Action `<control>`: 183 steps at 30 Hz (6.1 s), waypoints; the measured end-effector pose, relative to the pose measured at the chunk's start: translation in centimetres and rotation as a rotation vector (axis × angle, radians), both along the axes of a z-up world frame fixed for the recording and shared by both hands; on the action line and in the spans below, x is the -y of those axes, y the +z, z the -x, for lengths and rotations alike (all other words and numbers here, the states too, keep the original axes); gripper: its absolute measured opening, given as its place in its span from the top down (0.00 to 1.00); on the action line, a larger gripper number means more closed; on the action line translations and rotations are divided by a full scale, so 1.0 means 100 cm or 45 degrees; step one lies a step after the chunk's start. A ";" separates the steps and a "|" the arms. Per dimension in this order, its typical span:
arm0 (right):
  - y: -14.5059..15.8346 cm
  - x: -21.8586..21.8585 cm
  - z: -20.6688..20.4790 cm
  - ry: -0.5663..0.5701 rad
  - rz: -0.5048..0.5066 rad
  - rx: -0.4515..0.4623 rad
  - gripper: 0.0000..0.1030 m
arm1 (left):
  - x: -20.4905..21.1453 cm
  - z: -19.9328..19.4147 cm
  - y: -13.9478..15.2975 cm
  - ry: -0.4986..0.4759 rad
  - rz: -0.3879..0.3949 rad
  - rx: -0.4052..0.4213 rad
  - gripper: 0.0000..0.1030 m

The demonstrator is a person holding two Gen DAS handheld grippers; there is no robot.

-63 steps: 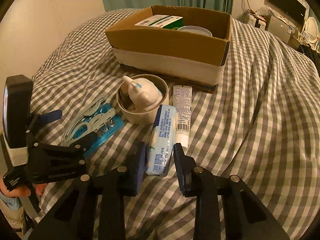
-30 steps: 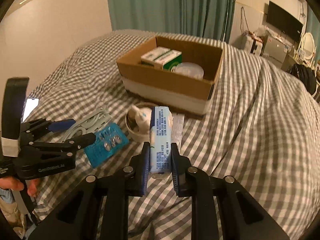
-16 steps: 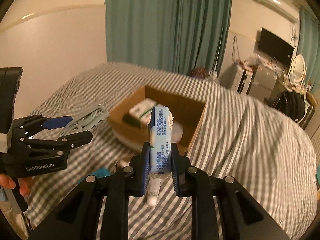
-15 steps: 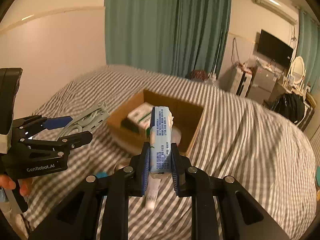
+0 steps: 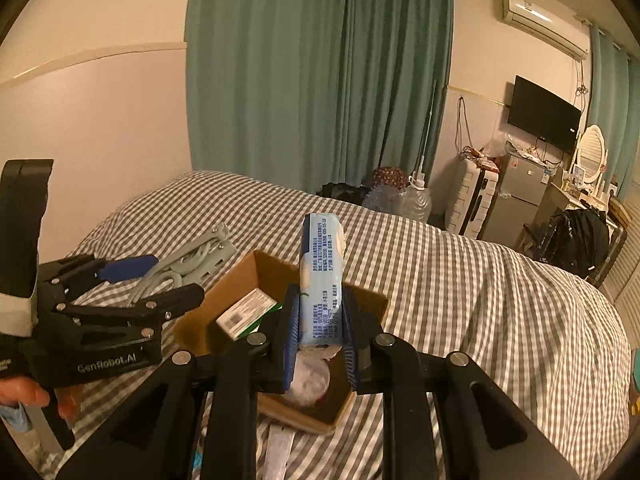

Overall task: Organize objects
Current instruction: 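Carry hanger and tube over the cardboard box and release both inside, then grasp the blue blister pack with left tool while right tool grasps the ointment tube, then drop blister pack and ointment tube into the cardboard box, opening both tools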

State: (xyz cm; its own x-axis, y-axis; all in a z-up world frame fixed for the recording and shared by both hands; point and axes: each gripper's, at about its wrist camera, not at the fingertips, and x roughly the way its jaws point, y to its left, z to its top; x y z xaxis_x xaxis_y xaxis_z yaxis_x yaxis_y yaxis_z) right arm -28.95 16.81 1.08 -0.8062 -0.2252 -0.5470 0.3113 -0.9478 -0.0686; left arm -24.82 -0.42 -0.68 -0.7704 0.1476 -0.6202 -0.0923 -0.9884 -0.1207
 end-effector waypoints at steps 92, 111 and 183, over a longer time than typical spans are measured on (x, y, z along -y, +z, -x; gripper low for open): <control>-0.179 -0.030 -0.089 -0.125 0.025 0.397 0.21 | 0.004 -0.130 -0.198 -0.003 0.099 0.437 0.28; -0.210 -0.001 -0.063 -0.035 -0.091 0.541 0.75 | 0.027 -0.135 -0.179 0.084 -0.023 0.364 0.29; -0.071 -0.012 0.083 -0.051 0.048 0.168 0.73 | -0.063 0.128 -0.068 -0.041 0.113 -0.010 0.24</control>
State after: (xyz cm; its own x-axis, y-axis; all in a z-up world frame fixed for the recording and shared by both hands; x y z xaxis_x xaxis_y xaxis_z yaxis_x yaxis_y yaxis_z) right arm -37.21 18.00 -6.07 -0.7367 -0.2170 -0.6405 0.2775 -0.9607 0.0063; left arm -37.67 5.93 -7.45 -0.7712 0.1173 -0.6256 -0.1249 -0.9916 -0.0320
